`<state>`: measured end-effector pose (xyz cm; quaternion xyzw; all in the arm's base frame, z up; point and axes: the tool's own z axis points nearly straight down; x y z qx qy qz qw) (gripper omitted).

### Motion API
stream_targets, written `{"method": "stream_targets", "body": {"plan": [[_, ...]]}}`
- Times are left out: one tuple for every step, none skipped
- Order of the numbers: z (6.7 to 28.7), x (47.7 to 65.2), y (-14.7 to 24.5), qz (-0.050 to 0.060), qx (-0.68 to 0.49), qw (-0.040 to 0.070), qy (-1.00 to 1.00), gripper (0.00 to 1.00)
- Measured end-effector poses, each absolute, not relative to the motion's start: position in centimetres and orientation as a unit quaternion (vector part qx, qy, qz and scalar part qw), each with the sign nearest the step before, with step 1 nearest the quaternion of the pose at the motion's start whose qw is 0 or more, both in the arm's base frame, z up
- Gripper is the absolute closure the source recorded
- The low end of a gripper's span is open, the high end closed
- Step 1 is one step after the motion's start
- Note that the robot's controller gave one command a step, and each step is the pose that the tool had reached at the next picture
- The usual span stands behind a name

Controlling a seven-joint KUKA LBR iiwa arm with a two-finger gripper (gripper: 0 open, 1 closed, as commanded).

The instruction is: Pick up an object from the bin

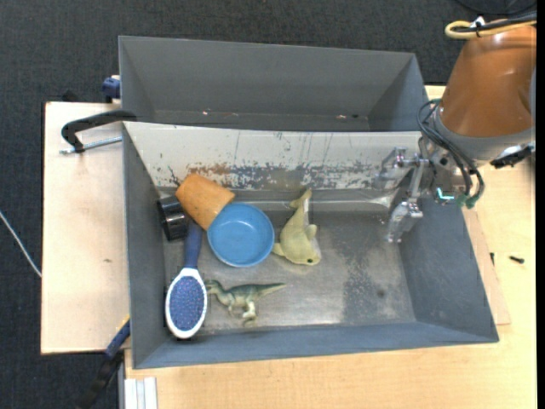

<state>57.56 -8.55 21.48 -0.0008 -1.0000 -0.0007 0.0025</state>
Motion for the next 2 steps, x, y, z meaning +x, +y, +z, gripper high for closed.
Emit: {"method": "stream_targets", "body": {"plan": [[20.0,58.5,-6.5,-0.001,0.027,0.0,-1.0,0.0],[8.4,57.2,-3.9,-0.002,0.154,0.003,-0.988,0.0]]}}
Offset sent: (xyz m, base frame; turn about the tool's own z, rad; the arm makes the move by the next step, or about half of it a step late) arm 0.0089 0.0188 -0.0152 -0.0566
